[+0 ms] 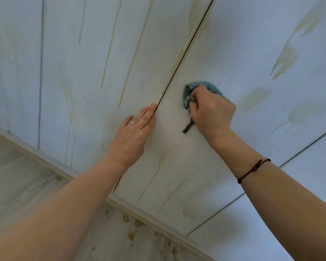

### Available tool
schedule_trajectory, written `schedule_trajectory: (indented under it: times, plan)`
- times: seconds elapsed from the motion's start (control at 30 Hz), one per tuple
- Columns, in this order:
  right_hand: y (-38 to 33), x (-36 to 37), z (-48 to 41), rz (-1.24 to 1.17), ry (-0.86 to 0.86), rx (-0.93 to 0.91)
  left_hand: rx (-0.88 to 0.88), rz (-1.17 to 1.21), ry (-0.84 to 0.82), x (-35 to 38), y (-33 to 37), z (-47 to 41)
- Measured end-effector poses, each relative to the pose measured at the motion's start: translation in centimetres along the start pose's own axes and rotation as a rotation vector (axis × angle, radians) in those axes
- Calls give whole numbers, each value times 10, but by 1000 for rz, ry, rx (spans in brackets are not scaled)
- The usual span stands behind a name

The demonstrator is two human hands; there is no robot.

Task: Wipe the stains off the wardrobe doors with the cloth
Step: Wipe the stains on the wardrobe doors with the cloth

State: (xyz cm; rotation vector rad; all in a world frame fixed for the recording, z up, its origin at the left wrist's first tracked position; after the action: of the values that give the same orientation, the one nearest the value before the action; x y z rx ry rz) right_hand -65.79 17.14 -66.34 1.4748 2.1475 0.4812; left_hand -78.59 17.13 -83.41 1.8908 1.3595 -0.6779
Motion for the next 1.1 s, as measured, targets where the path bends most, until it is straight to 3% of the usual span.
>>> schedule_trajectory:
  times: [0.1,0.23,0.3,0.47,0.6,0.8,0.97,1.03,1.1]
  plan:
    - [-25,12,26,-50,20,-22,-9,45,21,1,-6,-2]
    - [-92,39,106,-133,-269,-279,-10,178,37,-2,0,-1]
    - [-94,45,99,-177,-329,-357,-41,224,73,-10,0,3]
    - [-53,37,-25,-102,-62,-142,-16,263,244,-20,-9,4]
    - [-77,40,-3,-120,7,-89,-50,235,336,-20,-19,14]
    - [-155,73,158,-289,-461,-309,-114,141,269,-22,-34,25]
    - [-186,96,228,-307,-724,-387,-53,136,180,-15,-27,23]
    - [-190,98,240,-306,-776,-398,-32,142,147,-10,-21,25]
    - [-181,88,216,-304,-671,-364,-37,158,101,-3,-24,28]
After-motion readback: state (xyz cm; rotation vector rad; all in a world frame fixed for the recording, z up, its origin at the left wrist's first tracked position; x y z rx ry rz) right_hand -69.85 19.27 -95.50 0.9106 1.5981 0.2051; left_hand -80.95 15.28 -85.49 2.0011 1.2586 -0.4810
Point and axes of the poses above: each hand's wrist, its own z-axis away from the middle knuckle, its own x-axis out of the palm, y = z × x, the point moved 9 cm from there along -z, towards the middle knuckle, and after that the axes turned 4 degrees about -x, right-handed, at the moved point
